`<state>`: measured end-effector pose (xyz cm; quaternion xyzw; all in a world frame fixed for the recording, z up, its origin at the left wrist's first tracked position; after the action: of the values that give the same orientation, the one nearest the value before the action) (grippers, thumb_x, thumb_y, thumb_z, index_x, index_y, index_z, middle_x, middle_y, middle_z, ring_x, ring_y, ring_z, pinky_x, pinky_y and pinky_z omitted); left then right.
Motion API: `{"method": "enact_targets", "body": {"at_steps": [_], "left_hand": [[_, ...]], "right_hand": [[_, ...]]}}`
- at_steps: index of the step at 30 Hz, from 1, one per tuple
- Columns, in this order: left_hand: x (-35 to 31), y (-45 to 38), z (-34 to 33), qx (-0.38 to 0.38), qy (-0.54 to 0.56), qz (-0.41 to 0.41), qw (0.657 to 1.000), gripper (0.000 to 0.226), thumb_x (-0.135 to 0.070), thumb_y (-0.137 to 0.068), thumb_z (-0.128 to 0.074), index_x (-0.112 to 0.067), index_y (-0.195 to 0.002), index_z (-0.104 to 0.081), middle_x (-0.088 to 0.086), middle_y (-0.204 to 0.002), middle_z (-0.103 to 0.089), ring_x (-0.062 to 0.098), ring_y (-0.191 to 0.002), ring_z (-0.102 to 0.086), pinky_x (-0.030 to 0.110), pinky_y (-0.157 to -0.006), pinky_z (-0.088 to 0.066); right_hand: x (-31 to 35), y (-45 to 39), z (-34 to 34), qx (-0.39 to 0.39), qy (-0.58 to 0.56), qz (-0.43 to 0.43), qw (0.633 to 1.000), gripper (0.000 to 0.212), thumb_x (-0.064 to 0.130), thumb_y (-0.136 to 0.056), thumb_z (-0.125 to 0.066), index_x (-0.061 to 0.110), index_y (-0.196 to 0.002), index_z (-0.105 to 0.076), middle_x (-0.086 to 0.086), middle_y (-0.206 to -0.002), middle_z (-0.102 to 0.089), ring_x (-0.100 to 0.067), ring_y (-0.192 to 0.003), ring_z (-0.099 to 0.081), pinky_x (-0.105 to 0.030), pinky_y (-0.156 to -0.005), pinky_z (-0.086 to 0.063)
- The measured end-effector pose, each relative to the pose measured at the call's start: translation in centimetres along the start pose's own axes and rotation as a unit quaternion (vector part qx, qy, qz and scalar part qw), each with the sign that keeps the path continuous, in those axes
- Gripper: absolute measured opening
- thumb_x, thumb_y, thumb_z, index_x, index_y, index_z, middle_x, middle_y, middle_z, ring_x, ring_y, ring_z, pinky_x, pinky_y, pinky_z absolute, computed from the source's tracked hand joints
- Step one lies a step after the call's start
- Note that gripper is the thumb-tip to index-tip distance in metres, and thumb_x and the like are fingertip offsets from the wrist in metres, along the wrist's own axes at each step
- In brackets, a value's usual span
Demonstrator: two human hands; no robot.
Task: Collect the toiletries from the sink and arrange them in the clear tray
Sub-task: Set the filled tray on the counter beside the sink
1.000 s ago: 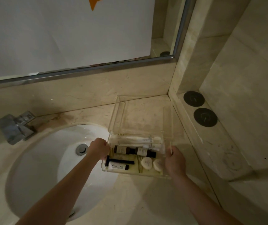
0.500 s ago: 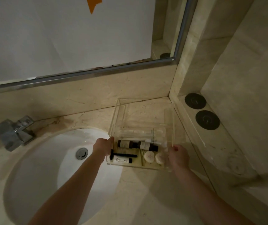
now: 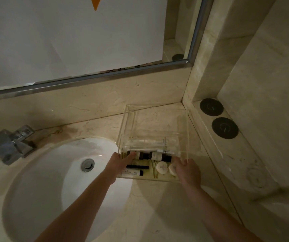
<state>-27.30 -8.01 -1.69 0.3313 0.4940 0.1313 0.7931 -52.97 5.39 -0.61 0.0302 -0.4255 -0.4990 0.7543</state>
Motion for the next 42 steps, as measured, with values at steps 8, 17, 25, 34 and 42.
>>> {"method": "enact_targets", "body": {"at_steps": [8,17,25,34,42], "left_hand": [[-1.0,-1.4,0.4,-0.059,-0.023,0.008,0.998,0.072,-0.052,-0.070,-0.076,-0.006,-0.115,-0.045,0.012,-0.104,-0.063,0.026,-0.091,-0.065,0.039,-0.072,-0.058],[-1.1,-1.5,0.3,-0.051,-0.049,-0.008,0.997,0.066,-0.057,-0.070,-0.073,-0.008,-0.110,-0.053,0.010,-0.097,-0.068,0.024,-0.084,-0.068,0.032,-0.059,-0.056],[-2.0,-1.1,0.1,-0.063,-0.071,-0.007,0.995,0.066,-0.049,-0.078,-0.071,-0.006,-0.119,-0.042,0.013,-0.106,-0.062,0.028,-0.090,-0.066,0.040,-0.070,-0.060],[-2.8,-0.5,0.1,-0.097,-0.045,0.004,0.994,0.062,-0.039,-0.078,-0.075,-0.010,-0.106,-0.028,0.015,-0.103,-0.051,0.036,-0.089,-0.064,0.045,-0.063,-0.060],[-2.8,-1.5,-0.1,-0.035,-0.009,0.035,0.999,0.063,-0.038,-0.080,-0.073,-0.014,-0.115,-0.027,0.018,-0.108,-0.057,0.033,-0.092,-0.066,0.040,-0.059,-0.060]], "right_hand": [[1.3,-0.5,-0.1,0.022,-0.053,-0.020,0.998,0.063,0.044,-0.078,-0.071,0.006,-0.120,-0.044,-0.016,-0.117,-0.059,-0.034,-0.101,-0.059,-0.041,-0.085,-0.051],[1.1,-0.6,-0.4,-0.001,-0.067,-0.034,0.997,0.074,0.048,-0.071,-0.076,0.004,-0.119,-0.040,-0.015,-0.116,-0.058,-0.034,-0.100,-0.060,-0.035,-0.077,-0.050],[1.2,-1.1,-0.5,-0.010,-0.062,-0.051,0.997,0.087,0.054,-0.068,-0.076,0.002,-0.124,-0.038,-0.019,-0.122,-0.058,-0.036,-0.105,-0.060,-0.035,-0.077,-0.049],[1.0,-1.4,-0.7,-0.006,-0.053,-0.060,0.997,0.091,0.054,-0.068,-0.076,0.002,-0.129,-0.034,-0.019,-0.128,-0.053,-0.036,-0.109,-0.057,-0.032,-0.074,-0.042],[0.9,-1.5,-0.9,0.000,-0.071,-0.051,0.996,0.085,0.054,-0.068,-0.074,0.005,-0.127,-0.036,-0.017,-0.123,-0.054,-0.036,-0.105,-0.057,-0.034,-0.076,-0.046]]}}
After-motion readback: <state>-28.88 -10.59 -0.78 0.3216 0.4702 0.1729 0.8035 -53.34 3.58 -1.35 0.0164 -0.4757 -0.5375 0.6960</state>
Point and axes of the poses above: each hand's wrist, its own y-axis away from the middle knuckle, its own z-axis out of the back of the hand, x = y × z, the point moved 8 cm from there along -y, towards the middle knuckle
